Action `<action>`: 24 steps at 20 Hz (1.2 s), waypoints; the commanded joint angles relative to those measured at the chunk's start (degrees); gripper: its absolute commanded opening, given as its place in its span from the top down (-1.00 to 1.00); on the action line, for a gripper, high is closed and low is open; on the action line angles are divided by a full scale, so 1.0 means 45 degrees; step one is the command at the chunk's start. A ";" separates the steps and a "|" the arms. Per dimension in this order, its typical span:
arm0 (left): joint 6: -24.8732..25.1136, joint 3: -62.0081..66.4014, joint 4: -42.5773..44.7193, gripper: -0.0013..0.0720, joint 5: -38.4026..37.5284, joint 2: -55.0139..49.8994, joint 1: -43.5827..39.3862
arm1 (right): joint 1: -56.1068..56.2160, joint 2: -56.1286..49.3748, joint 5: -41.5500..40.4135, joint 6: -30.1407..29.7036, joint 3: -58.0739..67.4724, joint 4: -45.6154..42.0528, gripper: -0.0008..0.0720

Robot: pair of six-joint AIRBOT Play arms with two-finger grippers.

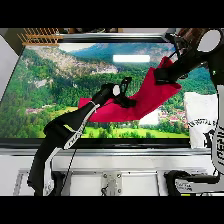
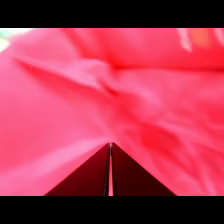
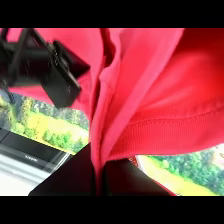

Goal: Fold the clothes and pants, and hang the long-sleeved shirts on hangers.

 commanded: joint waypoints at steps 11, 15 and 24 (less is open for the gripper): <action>0.0078 0.0078 0.0112 0.95 -0.1156 0.3283 0.6314 | 0.3585 -0.0767 -0.1855 0.2778 0.0029 0.0131 0.93; 0.0447 0.0078 0.0117 0.95 -0.1350 0.4439 0.7781 | 0.5110 -0.2025 -0.3657 0.3381 0.0029 0.0631 0.93; 0.0835 0.0078 0.0107 0.95 -0.1914 0.6212 0.9418 | 0.7315 -0.5799 -0.9554 0.2443 0.0029 0.4483 -0.23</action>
